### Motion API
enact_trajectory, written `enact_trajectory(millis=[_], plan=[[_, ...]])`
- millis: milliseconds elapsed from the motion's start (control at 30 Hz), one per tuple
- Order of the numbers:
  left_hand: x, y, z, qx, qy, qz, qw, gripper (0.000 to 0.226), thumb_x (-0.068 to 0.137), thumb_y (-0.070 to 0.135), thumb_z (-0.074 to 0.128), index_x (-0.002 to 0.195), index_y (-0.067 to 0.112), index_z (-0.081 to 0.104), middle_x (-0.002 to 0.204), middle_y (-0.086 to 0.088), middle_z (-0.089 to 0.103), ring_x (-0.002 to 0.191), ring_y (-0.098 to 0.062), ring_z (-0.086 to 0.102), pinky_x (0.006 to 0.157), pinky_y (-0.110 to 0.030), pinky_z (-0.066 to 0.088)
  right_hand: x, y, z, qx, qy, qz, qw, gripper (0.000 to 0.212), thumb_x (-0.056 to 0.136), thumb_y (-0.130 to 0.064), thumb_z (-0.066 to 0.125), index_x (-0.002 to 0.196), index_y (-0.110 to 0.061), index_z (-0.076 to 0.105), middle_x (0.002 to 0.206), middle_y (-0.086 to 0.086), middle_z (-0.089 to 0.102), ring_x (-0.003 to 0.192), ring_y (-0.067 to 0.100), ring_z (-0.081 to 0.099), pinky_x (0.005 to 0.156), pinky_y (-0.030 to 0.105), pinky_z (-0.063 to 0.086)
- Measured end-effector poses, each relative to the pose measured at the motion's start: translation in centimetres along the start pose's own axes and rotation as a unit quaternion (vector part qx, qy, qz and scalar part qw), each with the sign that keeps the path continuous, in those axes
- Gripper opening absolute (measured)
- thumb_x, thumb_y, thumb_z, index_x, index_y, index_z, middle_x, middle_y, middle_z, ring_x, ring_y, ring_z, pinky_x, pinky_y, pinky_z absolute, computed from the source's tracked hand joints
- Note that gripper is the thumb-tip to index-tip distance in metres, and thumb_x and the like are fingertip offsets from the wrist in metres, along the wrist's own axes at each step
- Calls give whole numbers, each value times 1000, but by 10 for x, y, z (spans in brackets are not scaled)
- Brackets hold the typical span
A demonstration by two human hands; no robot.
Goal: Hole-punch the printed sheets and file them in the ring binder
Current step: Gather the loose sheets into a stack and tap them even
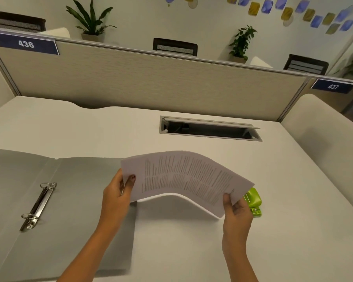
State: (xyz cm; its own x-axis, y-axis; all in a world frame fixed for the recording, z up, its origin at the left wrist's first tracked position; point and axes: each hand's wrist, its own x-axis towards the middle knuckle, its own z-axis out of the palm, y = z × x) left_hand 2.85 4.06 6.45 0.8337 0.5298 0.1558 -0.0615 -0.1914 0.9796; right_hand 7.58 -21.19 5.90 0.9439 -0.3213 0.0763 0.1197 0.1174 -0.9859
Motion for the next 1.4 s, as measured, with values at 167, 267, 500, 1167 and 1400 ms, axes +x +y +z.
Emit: enact_trajectory(millis=[167,267,500,1167,1400], plan=[[-4,7,3,-10,22,14,1000,18,90,43,47,101,55,53,95,23,66,91,6,62,66,-13,54,1,-4,-4,8,-1,-12,1000,27,93,-8,59,110,-27,65,100,-19,73,94,-5,66,78,6,50],[-5,7,5,-7,12,10,1000,17,93,39,44,95,53,52,92,27,66,89,3,62,66,-15,54,-1,-2,-6,6,-11,2,1000,28,93,-3,56,104,-27,66,95,-19,74,92,-4,66,78,7,52],[-10,8,7,6,35,26,999,35,101,24,41,97,58,51,93,24,65,88,2,62,61,-19,56,-2,-3,-7,-4,-9,-18,1000,28,94,-6,56,92,-32,66,94,-16,73,89,-3,67,74,8,52],[23,88,-23,203,114,325,917,24,97,17,45,112,5,59,96,-7,66,82,-12,56,64,-9,44,-1,-52,45,-252,48,-353,900,61,83,-15,69,134,-3,38,143,20,40,136,30,36,112,33,34],[28,116,-13,252,20,418,873,44,100,39,36,108,6,64,98,-15,70,94,-16,51,81,-10,44,-2,-62,59,-221,-159,-324,906,45,91,-19,62,130,-32,44,122,-35,47,112,-11,51,82,4,48]])
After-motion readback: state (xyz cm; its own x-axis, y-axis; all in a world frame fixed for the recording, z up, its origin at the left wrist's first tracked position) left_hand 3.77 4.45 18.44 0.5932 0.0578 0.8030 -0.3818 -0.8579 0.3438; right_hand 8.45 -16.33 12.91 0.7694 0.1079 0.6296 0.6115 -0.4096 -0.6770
